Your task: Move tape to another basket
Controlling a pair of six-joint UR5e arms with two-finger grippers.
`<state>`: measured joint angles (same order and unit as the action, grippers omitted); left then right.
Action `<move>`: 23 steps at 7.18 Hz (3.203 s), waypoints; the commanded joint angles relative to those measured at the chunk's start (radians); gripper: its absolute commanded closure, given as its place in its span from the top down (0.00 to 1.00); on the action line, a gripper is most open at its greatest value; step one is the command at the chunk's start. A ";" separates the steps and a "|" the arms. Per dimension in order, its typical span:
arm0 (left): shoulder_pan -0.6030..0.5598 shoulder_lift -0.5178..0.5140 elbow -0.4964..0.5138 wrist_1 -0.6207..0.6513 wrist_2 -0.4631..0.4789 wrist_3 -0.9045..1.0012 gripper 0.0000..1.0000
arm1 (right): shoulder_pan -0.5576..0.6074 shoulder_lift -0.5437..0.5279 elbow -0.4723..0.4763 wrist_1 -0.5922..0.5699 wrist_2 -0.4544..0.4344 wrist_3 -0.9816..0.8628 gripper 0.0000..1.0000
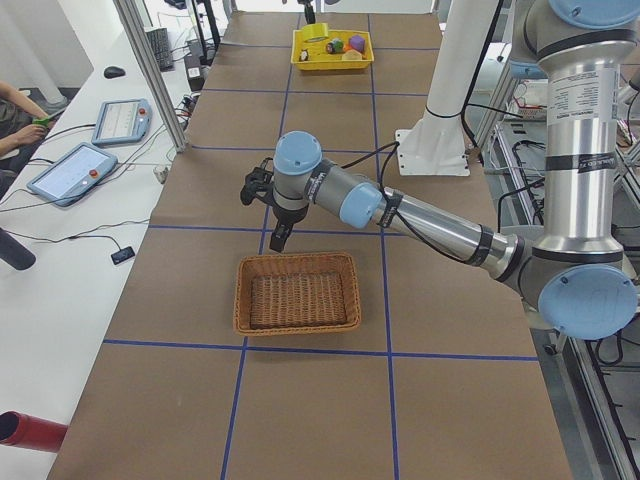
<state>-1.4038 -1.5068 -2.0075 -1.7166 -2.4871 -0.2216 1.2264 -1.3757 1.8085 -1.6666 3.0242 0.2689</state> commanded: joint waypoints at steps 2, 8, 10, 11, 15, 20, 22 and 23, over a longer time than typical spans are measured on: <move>0.009 -0.087 0.001 -0.014 -0.187 -0.285 0.98 | -0.116 0.177 -0.017 0.085 0.157 0.220 0.00; 0.164 -0.219 0.053 -0.453 -0.250 -0.959 0.98 | -0.189 0.266 -0.131 0.076 0.488 0.159 0.00; 0.174 -0.222 0.140 -0.607 -0.239 -0.964 0.98 | -0.203 0.364 -0.307 0.073 0.487 0.013 0.00; 0.174 -0.222 0.145 -0.612 -0.239 -0.964 0.98 | -0.190 0.378 -0.319 0.042 0.493 -0.034 0.00; 0.175 -0.234 0.161 -0.614 -0.239 -0.963 0.98 | -0.186 0.409 -0.345 -0.197 0.643 -0.330 0.00; 0.175 -0.237 0.170 -0.612 -0.239 -0.964 0.98 | -0.258 0.596 -0.353 -0.568 0.696 -0.453 0.00; 0.177 -0.312 0.188 -0.614 -0.239 -1.095 0.98 | -0.304 0.633 -0.391 -0.709 0.782 -0.616 0.00; 0.180 -0.353 0.191 -0.614 -0.239 -1.173 0.98 | -0.323 0.650 -0.388 -0.790 0.824 -0.692 0.00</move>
<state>-1.2267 -1.8081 -1.8234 -2.3296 -2.7259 -1.3011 0.9307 -0.7478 1.4267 -2.3575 3.7887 -0.3242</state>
